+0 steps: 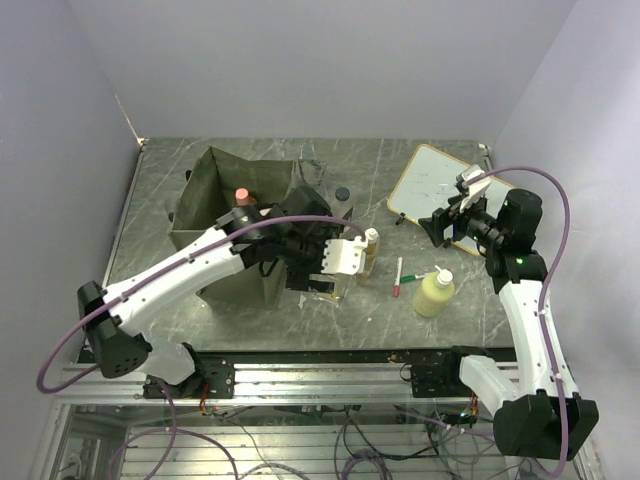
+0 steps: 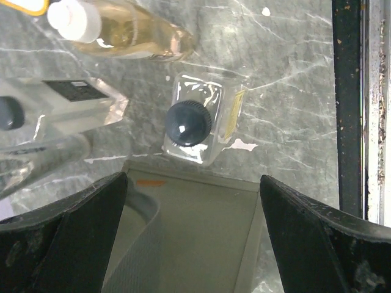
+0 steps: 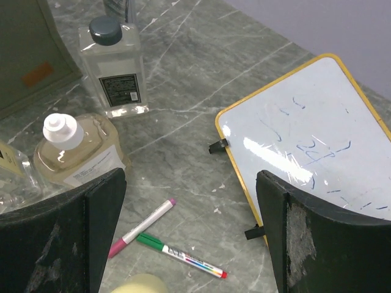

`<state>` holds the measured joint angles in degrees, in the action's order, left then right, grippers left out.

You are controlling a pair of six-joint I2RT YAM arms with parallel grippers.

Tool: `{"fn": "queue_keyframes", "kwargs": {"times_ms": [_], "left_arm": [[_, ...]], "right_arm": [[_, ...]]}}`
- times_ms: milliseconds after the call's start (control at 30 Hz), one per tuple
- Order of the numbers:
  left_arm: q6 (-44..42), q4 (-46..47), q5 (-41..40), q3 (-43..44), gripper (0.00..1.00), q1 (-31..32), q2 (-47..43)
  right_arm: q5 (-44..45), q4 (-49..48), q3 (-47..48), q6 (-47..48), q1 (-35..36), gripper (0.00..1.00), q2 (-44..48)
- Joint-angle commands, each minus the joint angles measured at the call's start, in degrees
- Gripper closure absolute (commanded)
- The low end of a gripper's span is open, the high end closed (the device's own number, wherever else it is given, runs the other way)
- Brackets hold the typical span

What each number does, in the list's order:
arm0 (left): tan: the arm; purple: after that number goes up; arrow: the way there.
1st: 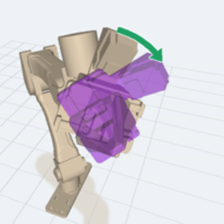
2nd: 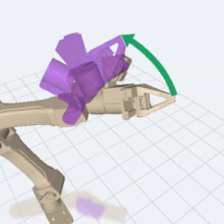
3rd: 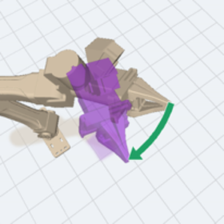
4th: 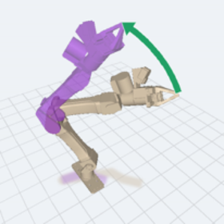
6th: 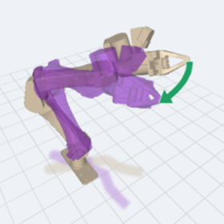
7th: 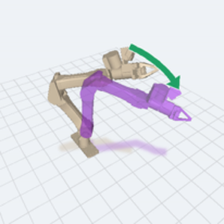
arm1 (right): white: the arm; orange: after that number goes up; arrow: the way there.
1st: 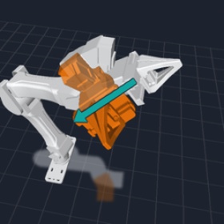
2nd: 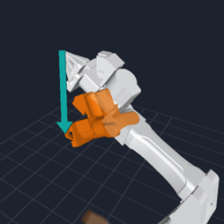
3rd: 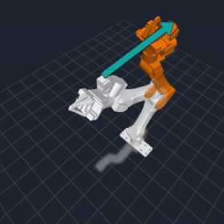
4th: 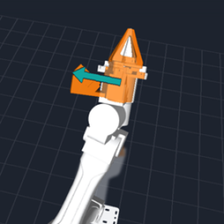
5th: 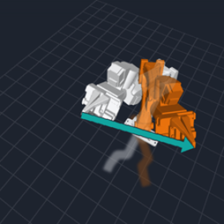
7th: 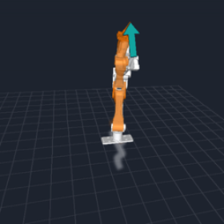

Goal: Place the personal care products into the canvas bag
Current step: Pick up the care product from the center of the board.

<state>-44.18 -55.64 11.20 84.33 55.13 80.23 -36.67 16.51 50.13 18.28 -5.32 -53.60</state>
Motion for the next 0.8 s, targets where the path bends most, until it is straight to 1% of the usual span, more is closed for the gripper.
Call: {"fn": "queue_keyframes", "kwargs": {"times_ms": [0, 167, 333, 467, 633, 767], "left_arm": [[-3.5, 1.2, -0.5, 0.3, 0.00, 1.1, 3.6], [-5.9, 3.6, -1.7, 0.5, 0.00, 1.1, 7.8], [-5.9, 3.6, 0.1, 1.3, 0.00, 1.1, 12.0], [-6.3, 5.1, -0.8, 0.8, 0.00, 1.2, 14.2], [-4.2, 6.8, -3.0, 1.6, 0.08, 1.1, 15.8], [1.1, 7.8, -3.5, 1.4, 0.17, 1.1, 16.6]], "right_arm": [[-0.5, -2.2, -1.8, 0.5, -0.5, 0.13, 1.6], [-2.7, -3.6, -3.4, -1.0, -0.7, 0.12, 3.4], [-4.4, -4.0, -4.0, -1.6, -0.8, 0.12, 3.4], [-4.9, -3.7, -3.9, -1.5, -0.8, 0.12, 3.6], [-4.9, -3.4, -3.9, -1.2, -0.8, 0.12, 3.3], [-4.6, -3.6, -4.1, -1.2, -0.7, 0.12, 3.1]]}}
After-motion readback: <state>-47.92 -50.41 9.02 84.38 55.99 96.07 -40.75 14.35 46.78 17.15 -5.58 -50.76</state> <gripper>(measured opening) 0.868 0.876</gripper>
